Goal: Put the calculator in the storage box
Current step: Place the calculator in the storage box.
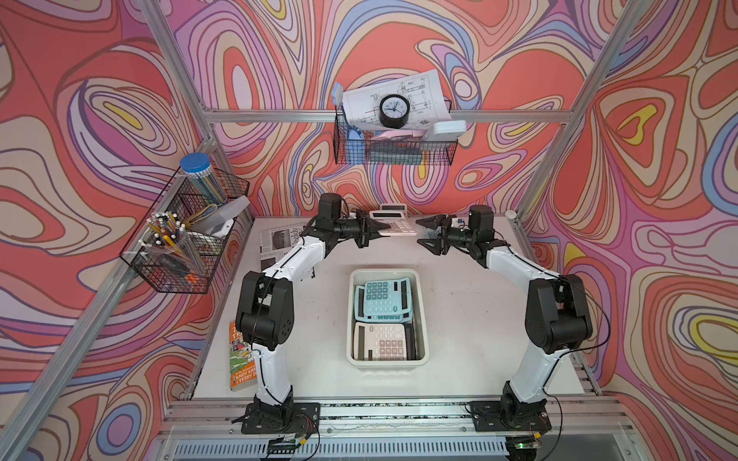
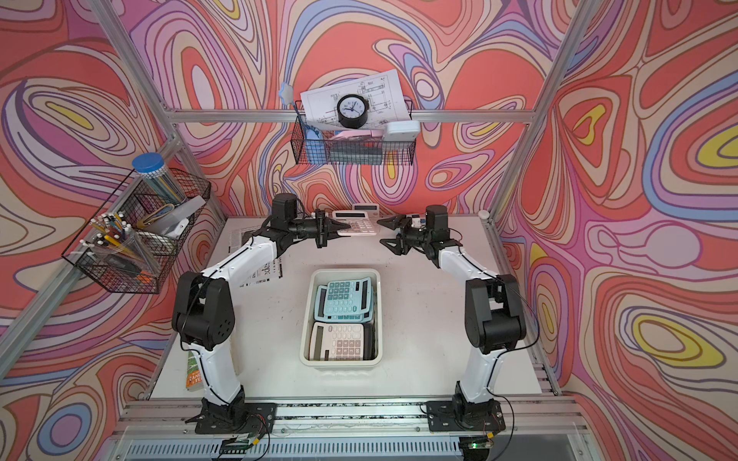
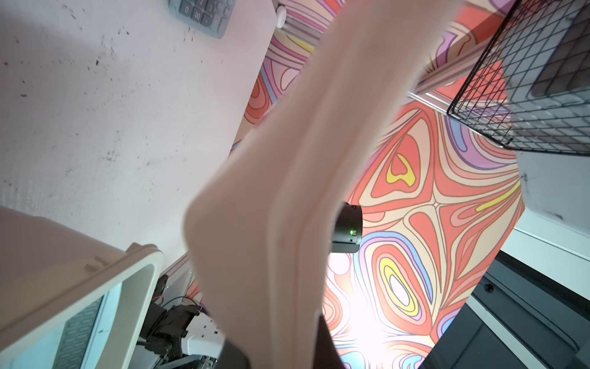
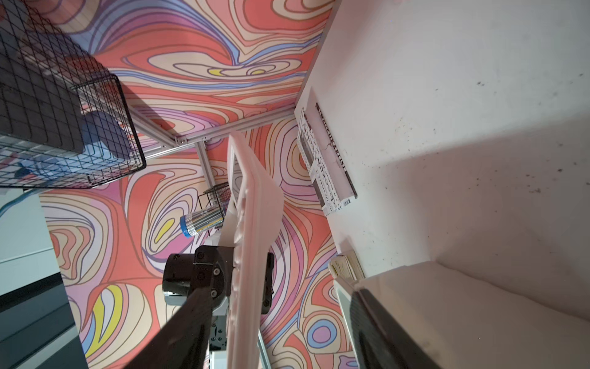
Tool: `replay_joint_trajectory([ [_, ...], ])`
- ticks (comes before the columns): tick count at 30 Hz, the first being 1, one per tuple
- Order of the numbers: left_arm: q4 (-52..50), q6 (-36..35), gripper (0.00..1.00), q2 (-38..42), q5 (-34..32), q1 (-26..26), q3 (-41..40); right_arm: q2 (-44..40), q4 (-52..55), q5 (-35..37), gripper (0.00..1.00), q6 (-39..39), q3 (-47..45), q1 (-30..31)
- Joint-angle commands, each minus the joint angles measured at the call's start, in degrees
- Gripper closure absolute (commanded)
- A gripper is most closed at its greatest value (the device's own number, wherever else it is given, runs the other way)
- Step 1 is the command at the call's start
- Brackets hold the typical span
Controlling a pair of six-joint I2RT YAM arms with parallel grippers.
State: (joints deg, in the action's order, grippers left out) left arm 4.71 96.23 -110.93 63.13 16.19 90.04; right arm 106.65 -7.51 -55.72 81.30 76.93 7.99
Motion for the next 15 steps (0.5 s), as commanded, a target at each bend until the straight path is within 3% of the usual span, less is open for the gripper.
replay_joint_trajectory([
  [1, 3.25, 0.82, 1.00, -0.57, 6.00, 0.16, -0.48, 2.37, -3.22, -6.45, 0.29, 0.26, 2.16, -0.20],
  [6, 7.02, 3.67, 1.00, -1.25, 7.94, 0.67, -0.89, 4.81, -12.62, -9.22, 0.31, 8.22, 1.66, -0.24],
  [15, 10.56, 6.07, 1.00, -3.02, 7.91, 2.09, -0.75, 8.18, -33.41, -9.24, 0.53, 25.33, -0.06, 0.10],
])
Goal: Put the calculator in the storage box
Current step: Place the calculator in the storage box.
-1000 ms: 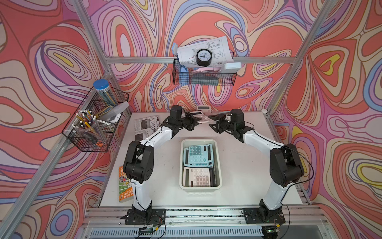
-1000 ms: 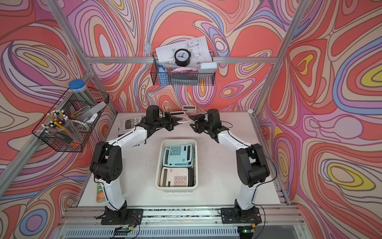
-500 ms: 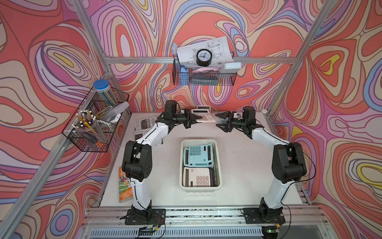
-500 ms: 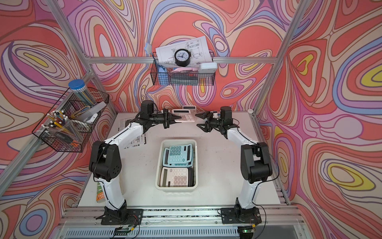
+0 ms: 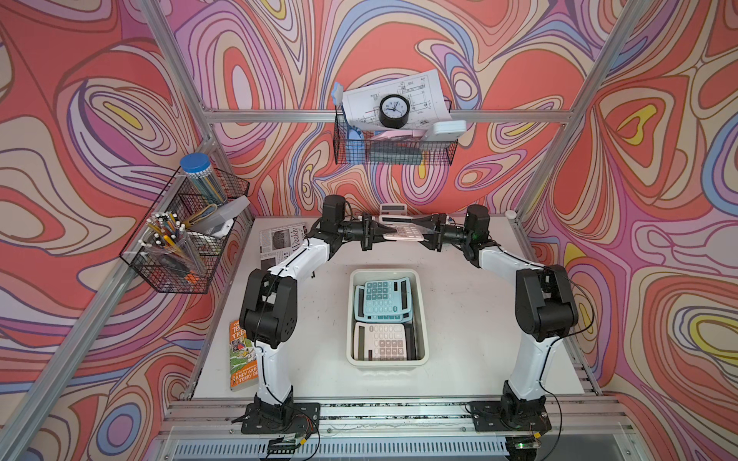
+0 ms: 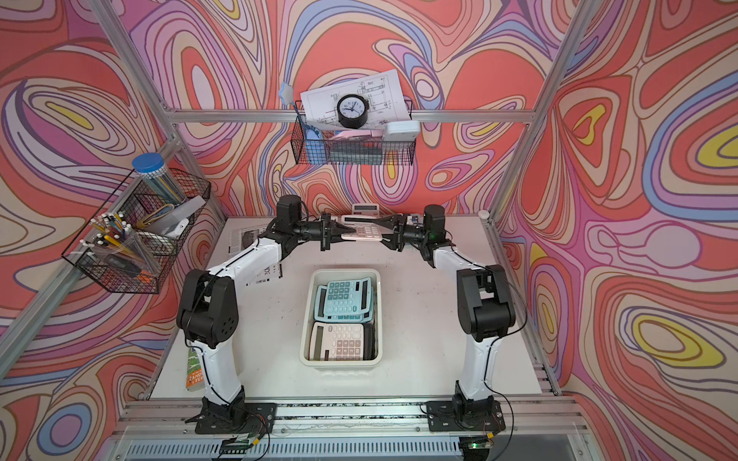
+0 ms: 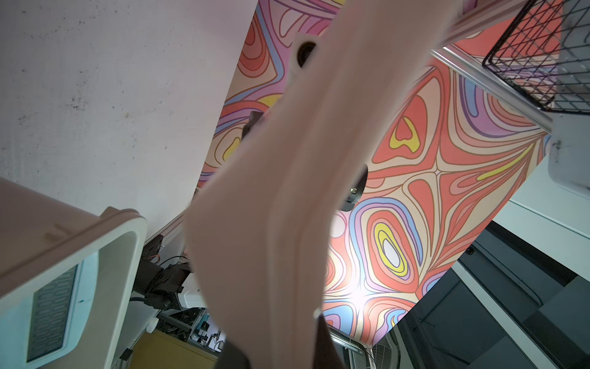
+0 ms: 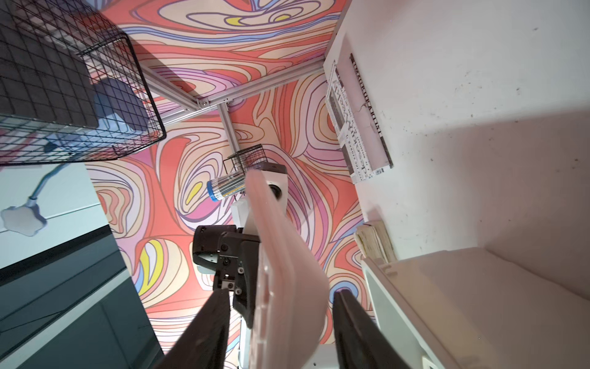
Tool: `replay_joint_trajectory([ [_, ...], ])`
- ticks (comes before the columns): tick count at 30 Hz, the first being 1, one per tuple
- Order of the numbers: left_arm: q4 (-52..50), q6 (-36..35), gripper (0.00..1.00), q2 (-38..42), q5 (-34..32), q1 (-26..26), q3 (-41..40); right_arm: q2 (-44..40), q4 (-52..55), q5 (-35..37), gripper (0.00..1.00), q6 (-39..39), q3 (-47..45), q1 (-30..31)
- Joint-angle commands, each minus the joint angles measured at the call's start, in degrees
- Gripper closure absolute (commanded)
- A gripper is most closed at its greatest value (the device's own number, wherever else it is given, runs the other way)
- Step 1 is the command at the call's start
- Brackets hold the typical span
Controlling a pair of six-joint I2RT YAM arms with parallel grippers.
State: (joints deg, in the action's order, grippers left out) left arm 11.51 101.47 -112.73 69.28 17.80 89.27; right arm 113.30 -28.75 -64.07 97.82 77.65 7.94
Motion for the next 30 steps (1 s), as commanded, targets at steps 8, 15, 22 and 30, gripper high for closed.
replay_joint_trajectory([
  [8, 6.14, 2.33, 1.00, -2.11, 0.32, 0.50, -0.64, 3.55, -20.98, -0.17, 0.83, 15.40, -1.72, 0.68],
  [15, 4.61, 2.01, 0.74, -2.02, -2.50, 0.51, -2.04, 2.58, -14.61, 1.75, 1.00, 9.66, -0.35, 0.76],
  [22, -4.77, -3.37, 0.29, -0.27, -8.19, 0.45, -1.83, 0.04, 2.86, 8.81, 1.00, -2.85, 1.12, 0.82],
  [30, -10.27, -3.13, 0.20, 2.42, -19.13, 1.03, -2.01, -1.16, 12.16, 16.59, 1.00, -8.73, 3.74, 1.76],
])
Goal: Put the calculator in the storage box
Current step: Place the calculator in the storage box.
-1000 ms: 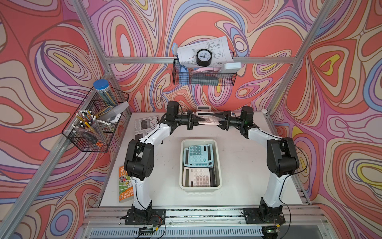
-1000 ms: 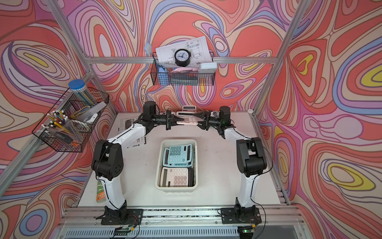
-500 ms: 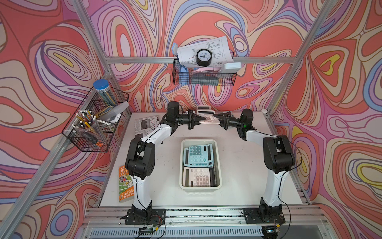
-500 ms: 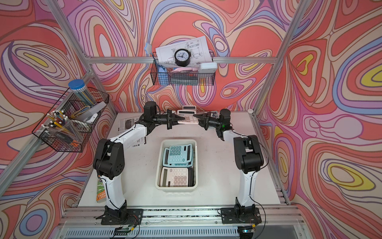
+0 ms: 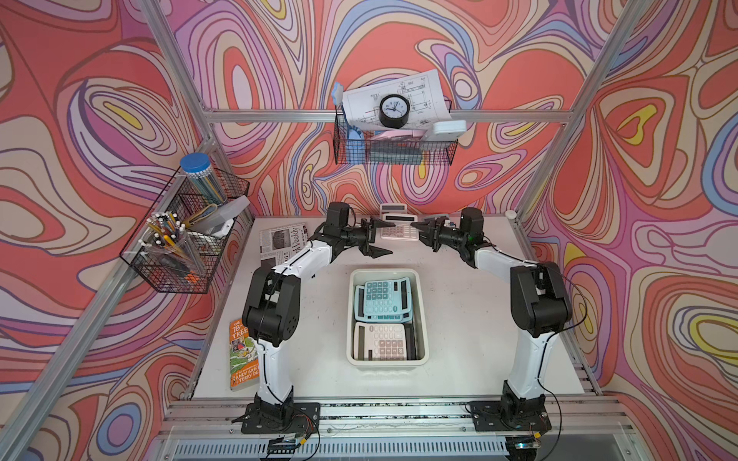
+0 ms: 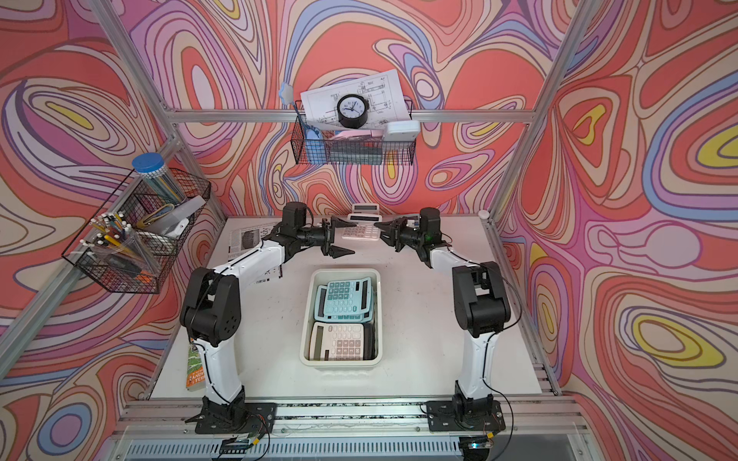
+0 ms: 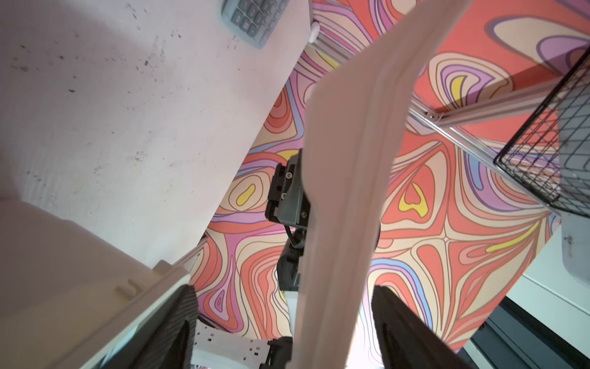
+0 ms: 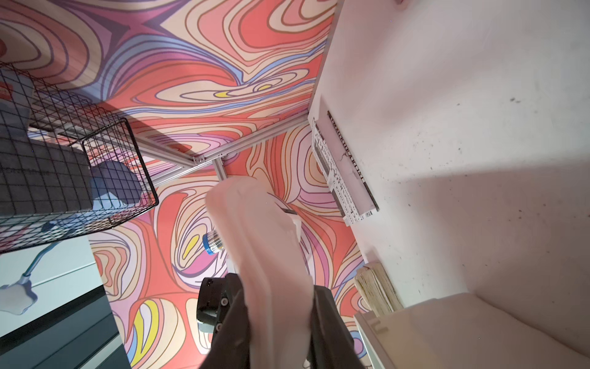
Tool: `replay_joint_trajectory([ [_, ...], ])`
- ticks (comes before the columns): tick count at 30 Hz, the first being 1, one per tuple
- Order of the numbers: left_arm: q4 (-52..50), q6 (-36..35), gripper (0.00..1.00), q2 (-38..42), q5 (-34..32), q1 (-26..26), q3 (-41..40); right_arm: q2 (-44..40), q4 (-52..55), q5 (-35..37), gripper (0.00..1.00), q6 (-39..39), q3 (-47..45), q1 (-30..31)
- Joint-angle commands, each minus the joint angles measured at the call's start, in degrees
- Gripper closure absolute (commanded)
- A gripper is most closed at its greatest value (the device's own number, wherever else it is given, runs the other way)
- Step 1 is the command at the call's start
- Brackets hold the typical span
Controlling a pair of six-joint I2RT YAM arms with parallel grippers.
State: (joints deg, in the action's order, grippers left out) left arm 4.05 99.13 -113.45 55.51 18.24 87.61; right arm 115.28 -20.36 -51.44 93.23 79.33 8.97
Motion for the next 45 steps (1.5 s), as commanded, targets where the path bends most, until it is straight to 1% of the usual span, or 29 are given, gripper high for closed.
replay_joint_trajectory([
  [1, -2.41, 0.04, 0.21, 2.98, -6.19, 0.75, -0.27, -3.36, 4.23, 4.81, 1.00, -4.36, 2.06, 0.94],
  [4, -0.84, 2.80, 0.24, 2.32, -8.02, 1.61, 0.25, -3.86, 4.78, 7.29, 1.00, -4.57, 1.62, 1.47],
  [8, -0.84, 4.69, 0.27, 1.15, -10.34, 3.46, 1.84, -4.19, 5.94, 10.29, 1.00, -4.95, 1.46, 2.34],
  [11, -1.05, 6.04, 0.33, 0.69, -12.39, 4.52, 1.71, -3.97, 5.95, 11.60, 1.00, -4.60, 1.62, 3.05],
  [12, -0.96, 6.36, 0.37, 0.60, -12.88, 4.67, 1.42, -3.91, 6.02, 11.71, 1.00, -4.56, 1.79, 3.28],
  [14, -0.54, 7.06, 0.51, 0.61, -14.21, 4.65, 0.97, -3.90, 6.12, 12.13, 1.00, -4.46, 1.79, 3.85],
  [17, -0.18, 7.30, 0.67, 0.36, -15.49, 4.58, 1.39, -3.98, 6.34, 12.35, 1.00, -3.91, 1.21, 4.54],
  [21, -0.18, 7.29, 0.83, 0.08, -16.44, 4.58, 1.73, -4.48, 5.33, 12.67, 1.00, -2.67, -0.11, 4.84],
  [26, 1.12, 7.98, 0.99, -0.39, -16.84, 4.34, 1.58, -5.25, 6.07, 12.77, 1.00, -2.81, -0.21, 4.83],
  [28, 1.24, 8.00, 1.00, -0.54, -16.85, 4.07, 1.85, -5.49, 6.62, 12.75, 1.00, -3.05, -0.31, 4.83],
  [29, 1.32, 7.91, 1.00, -0.63, -16.75, 3.97, 1.94, -5.64, 6.78, 12.77, 0.96, -3.14, -0.38, 4.83],
  [33, 0.98, 6.90, 1.00, -0.75, -14.85, 3.06, 2.94, -6.34, 8.98, 12.21, 0.59, -5.04, -0.63, 4.59],
  [34, 0.58, 6.39, 1.00, -0.64, -13.84, 2.57, 3.08, -6.61, 10.72, 11.92, 0.52, -6.23, -0.28, 4.37],
  [36, 0.44, 5.54, 1.00, -0.46, -11.37, 1.70, 3.05, -6.94, 14.73, 11.27, 0.42, -9.31, 0.70, 3.75],
  [39, 3.83, 5.89, 1.00, -1.03, -5.19, 0.56, 2.98, -7.22, 19.91, 9.45, 0.31, -13.35, 2.43, 3.43],
  [41, 3.38, 4.77, 1.00, -0.67, -1.53, 0.09, 3.09, -6.76, 23.66, 7.36, 0.29, -16.54, 4.38, 3.43],
  [45, -2.85, -1.49, 1.00, 0.75, 4.88, -0.84, 4.28, -4.53, 39.11, 3.63, 0.27, -28.54, 11.20, 2.50],
])
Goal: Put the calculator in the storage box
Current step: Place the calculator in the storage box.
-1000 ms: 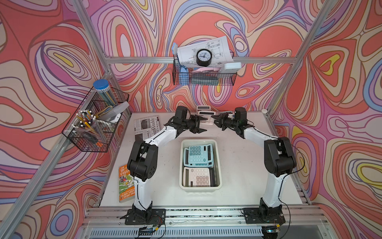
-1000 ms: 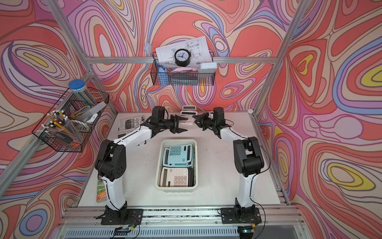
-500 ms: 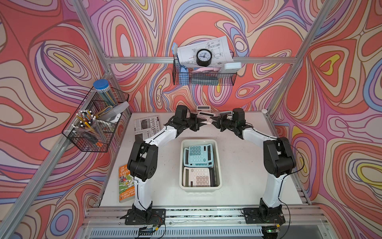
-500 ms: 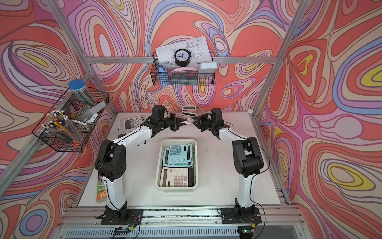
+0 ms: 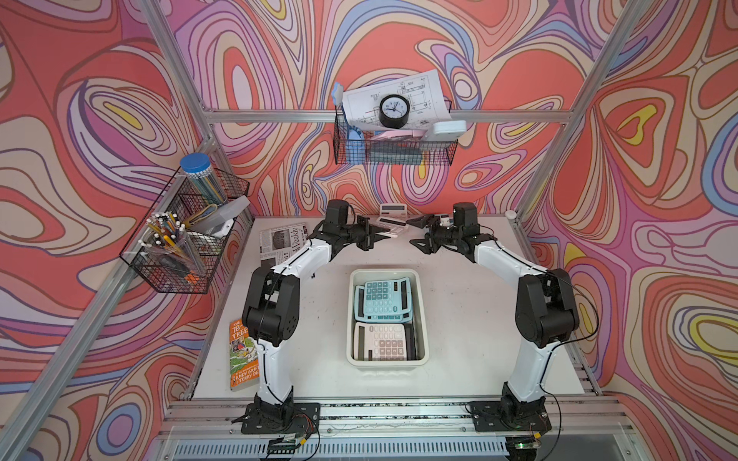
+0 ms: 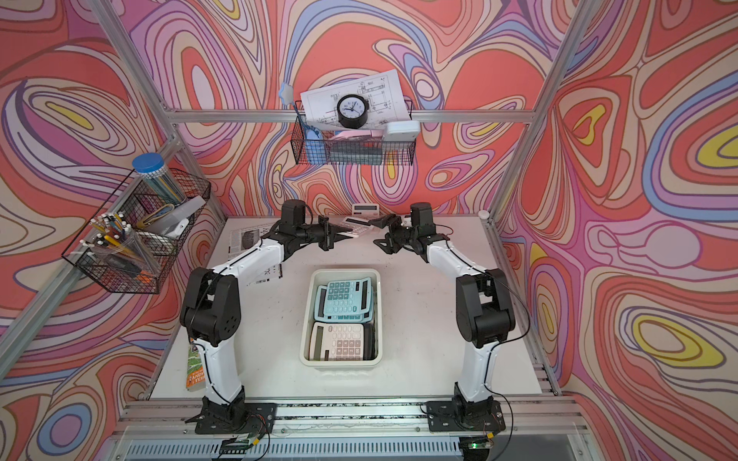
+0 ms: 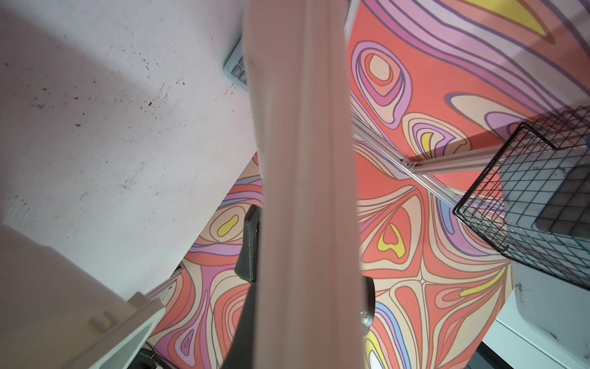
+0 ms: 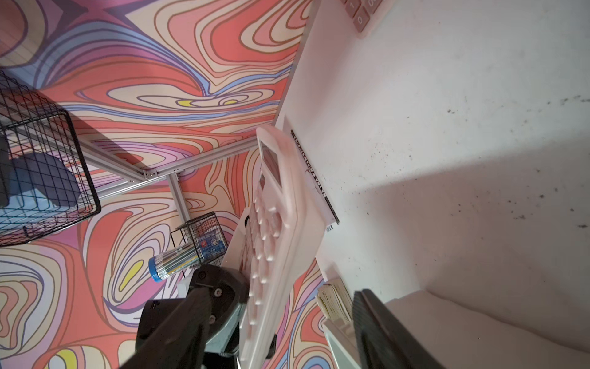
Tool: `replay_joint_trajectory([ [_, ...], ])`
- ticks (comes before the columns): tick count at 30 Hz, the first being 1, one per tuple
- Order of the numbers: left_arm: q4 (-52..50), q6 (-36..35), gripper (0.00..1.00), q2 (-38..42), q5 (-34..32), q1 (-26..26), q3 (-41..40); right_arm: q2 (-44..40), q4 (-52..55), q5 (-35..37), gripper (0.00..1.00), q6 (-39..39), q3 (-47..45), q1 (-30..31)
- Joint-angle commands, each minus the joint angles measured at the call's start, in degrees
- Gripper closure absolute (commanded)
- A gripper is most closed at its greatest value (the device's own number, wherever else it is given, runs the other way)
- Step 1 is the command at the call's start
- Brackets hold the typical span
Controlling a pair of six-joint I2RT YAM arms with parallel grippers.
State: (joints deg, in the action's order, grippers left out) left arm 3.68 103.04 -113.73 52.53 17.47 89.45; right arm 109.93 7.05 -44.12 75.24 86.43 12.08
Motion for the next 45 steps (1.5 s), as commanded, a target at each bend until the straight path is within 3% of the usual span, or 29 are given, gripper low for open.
replay_joint_trajectory([
  [1, -3.16, -6.26, 1.00, 1.03, 9.68, -0.20, 2.73, 1.33, 15.44, -4.26, 0.27, -13.69, 5.81, -0.94],
  [5, -6.82, -9.74, 1.00, 2.02, 16.07, -0.20, 2.40, 3.12, 26.00, -5.04, 0.26, -23.24, 10.86, -2.45],
  [10, -20.35, -20.70, 1.00, 3.78, 18.78, -0.33, 3.21, 6.16, 38.31, -5.15, 0.27, -32.85, 16.98, -4.06],
  [19, -19.61, -21.43, 1.00, 7.14, 18.96, -0.39, -1.27, 10.27, 55.04, -4.70, 0.28, -46.40, 24.58, -4.48],
  [23, -19.96, -21.61, 1.00, 8.13, 19.15, -0.27, -2.64, 11.34, 54.42, -9.36, 0.33, -46.42, 24.85, -4.56],
  [29, -20.02, -21.57, 1.00, 9.12, 19.41, -0.08, -4.16, 12.66, 50.89, -15.34, 0.51, -44.69, 24.79, -4.59],
  [33, -19.55, -21.12, 1.00, 9.56, 19.58, 0.19, -4.72, 13.73, 47.27, -18.37, 0.56, -42.06, 24.67, -4.54],
  [45, -17.05, -20.01, 1.00, 10.22, 19.77, 0.48, -6.26, 13.60, 43.78, -22.33, 0.53, -39.74, 21.18, -4.34],
])
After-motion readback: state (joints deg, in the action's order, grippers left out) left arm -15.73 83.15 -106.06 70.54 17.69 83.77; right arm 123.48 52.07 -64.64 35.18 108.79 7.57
